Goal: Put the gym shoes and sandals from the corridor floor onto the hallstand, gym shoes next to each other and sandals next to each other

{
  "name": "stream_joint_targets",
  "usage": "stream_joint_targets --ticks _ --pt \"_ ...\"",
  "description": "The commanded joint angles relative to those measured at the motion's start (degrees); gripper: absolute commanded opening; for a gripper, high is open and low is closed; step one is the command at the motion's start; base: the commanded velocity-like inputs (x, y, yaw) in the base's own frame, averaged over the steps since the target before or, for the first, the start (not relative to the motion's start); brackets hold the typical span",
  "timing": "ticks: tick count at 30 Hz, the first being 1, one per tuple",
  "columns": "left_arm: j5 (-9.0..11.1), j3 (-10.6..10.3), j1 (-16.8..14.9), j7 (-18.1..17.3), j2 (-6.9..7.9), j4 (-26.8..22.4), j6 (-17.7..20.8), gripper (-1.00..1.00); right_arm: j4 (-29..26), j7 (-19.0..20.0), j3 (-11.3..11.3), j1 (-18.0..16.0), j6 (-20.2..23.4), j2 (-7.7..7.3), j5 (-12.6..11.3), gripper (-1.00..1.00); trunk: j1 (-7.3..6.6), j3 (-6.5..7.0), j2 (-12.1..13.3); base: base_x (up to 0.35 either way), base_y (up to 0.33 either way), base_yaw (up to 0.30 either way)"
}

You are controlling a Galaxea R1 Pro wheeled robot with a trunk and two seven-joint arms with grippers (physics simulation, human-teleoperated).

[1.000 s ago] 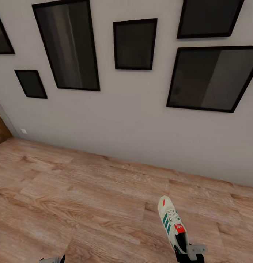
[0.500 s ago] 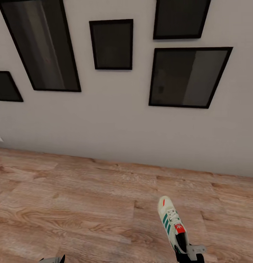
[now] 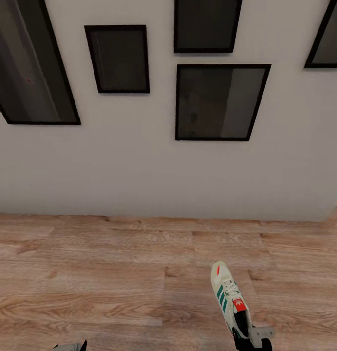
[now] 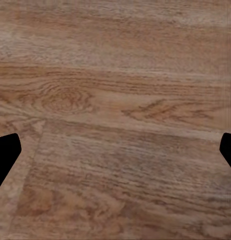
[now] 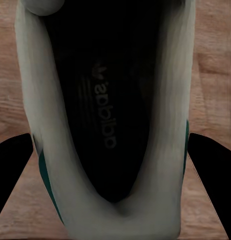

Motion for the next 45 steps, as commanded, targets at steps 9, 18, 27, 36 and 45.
stream_joint_targets --ticks 9,18,27,36,45 --pt "0.64 0.14 -0.02 -0.59 0.01 0.04 -0.03 1.00 0.05 -0.22 -0.02 -0.05 -0.17 0.02 0.30 -1.00 -0.01 -0.04 -0.02 0.000 0.000 -0.265" --pt "0.69 0.15 -0.02 -0.59 0.01 0.04 -0.06 1.00 0.05 -0.22 -0.02 -0.06 -0.17 0.01 0.30 -1.00 -0.01 -0.04 -0.02 0.000 0.000 -0.265" --pt "0.81 0.16 -0.02 -0.59 0.01 0.04 -0.06 1.00 0.05 -0.22 -0.02 -0.07 -0.18 0.01 0.30 -1.00 -0.01 -0.04 -0.02 0.000 0.000 -0.267" --pt "0.91 0.16 -0.02 -0.59 0.01 0.04 -0.06 1.00 -0.01 -0.22 -0.10 -0.05 -0.20 0.01 0.22 -1.00 -0.01 -0.04 -0.02 0.025 0.000 -0.267" --pt "0.93 0.19 -0.02 -0.59 0.01 0.03 -0.06 1.00 0.04 -0.22 -0.11 -0.05 -0.20 0.01 0.21 -1.00 -0.01 -0.04 -0.02 0.298 0.000 -0.267"
